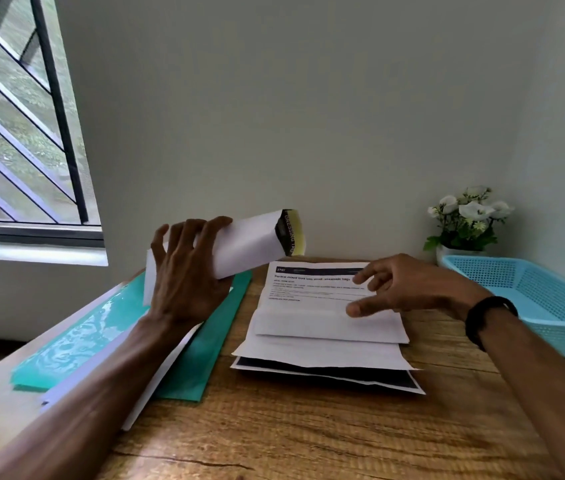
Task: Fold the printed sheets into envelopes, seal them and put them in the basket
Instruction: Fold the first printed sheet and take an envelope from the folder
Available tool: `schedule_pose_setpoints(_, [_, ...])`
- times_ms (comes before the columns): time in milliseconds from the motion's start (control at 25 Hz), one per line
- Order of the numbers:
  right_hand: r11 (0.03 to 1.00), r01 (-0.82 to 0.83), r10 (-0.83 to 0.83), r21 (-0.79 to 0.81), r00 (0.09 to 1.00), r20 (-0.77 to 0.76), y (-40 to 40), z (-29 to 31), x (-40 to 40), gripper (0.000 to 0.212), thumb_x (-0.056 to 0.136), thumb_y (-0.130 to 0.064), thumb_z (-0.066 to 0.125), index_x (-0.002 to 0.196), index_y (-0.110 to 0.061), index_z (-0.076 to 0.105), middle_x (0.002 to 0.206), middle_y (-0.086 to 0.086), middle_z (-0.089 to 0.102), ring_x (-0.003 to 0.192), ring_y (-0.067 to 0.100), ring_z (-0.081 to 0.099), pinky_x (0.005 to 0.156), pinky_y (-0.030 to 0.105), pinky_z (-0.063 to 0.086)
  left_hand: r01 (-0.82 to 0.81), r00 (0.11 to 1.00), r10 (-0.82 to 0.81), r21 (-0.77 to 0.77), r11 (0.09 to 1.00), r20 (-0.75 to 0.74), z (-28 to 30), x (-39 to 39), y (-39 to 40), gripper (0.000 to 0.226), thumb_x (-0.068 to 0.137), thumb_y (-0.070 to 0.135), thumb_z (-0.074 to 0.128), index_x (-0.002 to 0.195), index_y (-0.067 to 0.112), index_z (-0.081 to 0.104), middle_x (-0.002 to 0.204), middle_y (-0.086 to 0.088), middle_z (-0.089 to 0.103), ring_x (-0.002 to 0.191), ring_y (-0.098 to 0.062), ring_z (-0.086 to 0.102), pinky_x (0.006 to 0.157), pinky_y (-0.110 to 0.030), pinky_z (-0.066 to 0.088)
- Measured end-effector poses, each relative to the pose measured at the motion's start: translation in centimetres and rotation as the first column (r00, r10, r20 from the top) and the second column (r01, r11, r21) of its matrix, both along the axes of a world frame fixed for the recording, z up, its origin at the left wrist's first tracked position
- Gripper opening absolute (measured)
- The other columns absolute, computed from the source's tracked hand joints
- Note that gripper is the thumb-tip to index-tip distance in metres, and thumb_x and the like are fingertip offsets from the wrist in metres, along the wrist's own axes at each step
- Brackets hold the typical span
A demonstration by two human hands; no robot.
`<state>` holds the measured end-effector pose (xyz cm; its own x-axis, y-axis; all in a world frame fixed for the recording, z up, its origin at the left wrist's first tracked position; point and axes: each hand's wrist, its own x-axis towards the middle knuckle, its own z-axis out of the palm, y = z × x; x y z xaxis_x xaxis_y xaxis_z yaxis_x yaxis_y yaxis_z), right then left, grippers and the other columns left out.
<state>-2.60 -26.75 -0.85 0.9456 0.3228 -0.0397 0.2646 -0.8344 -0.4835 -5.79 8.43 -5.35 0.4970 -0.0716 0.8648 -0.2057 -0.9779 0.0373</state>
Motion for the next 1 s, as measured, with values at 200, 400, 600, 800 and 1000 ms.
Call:
schedule_pose_setpoints(200, [0.956,-0.083,0.058,-0.282,0.994,-0.093,0.4,-0.5,0.1,0.09,0.054,-0.074,0.087,0.133,-0.037,0.064,0.126,-0.008,0.065,0.115,0.013,0.062,0.107,0.041,0.052,-0.021,0.998,0.022,-0.016,1.0,0.057,-0.1,0.2,0.5,0.072,0.069,0.038,0.078,0.135,0.024,0.053,0.125,-0.009,0.057,0.119,-0.036,0.052,0.11,-0.064,0.033])
schedule_pose_setpoints(400, [0.969,-0.096,0.074,-0.227,0.992,-0.102,0.4,-0.8,0.6,0.064,0.063,-0.064,0.089,0.118,-0.038,0.071,0.128,-0.006,0.062,0.12,0.014,0.059,0.108,0.041,0.05,-0.009,0.996,0.015,-0.079,0.997,0.085,-0.2,0.5,0.8,0.074,0.069,0.036,0.08,0.135,0.023,0.05,0.125,-0.01,0.057,0.118,-0.036,0.053,0.106,-0.063,0.036])
schedule_pose_setpoints(600, [0.958,-0.038,0.014,-0.283,0.996,-0.086,0.5,-1.0,0.7,0.082,0.058,-0.068,0.089,0.131,-0.038,0.066,0.123,-0.009,0.051,0.127,0.019,0.054,0.111,0.041,0.046,0.007,0.997,0.0,-0.086,0.996,0.074,-0.4,0.5,0.6,0.073,0.068,0.035,0.079,0.134,0.023,0.051,0.124,-0.009,0.057,0.117,-0.036,0.053,0.104,-0.062,0.038])
schedule_pose_setpoints(800, [0.975,-0.004,-0.022,-0.222,0.993,-0.119,0.0,-1.7,1.6,0.085,0.038,-0.076,0.091,0.112,-0.04,0.069,0.119,-0.012,0.053,0.118,0.015,0.052,0.1,0.035,0.046,0.01,0.997,-0.003,-0.085,0.996,0.073,-0.5,0.3,0.4,0.075,0.065,0.034,0.078,0.134,0.021,0.053,0.124,-0.01,0.057,0.117,-0.035,0.052,0.104,-0.06,0.038])
schedule_pose_setpoints(1000, [0.967,-0.018,-0.009,-0.253,0.994,-0.107,0.2,-1.6,1.0,0.076,0.049,-0.071,0.091,0.109,-0.038,0.059,0.119,-0.012,0.057,0.115,0.012,0.054,0.104,0.035,0.048,-0.033,0.996,0.042,-0.11,0.993,0.084,-0.7,0.5,0.5,0.08,0.062,0.032,0.082,0.135,0.022,0.052,0.127,-0.01,0.056,0.12,-0.036,0.05,0.107,-0.062,0.035])
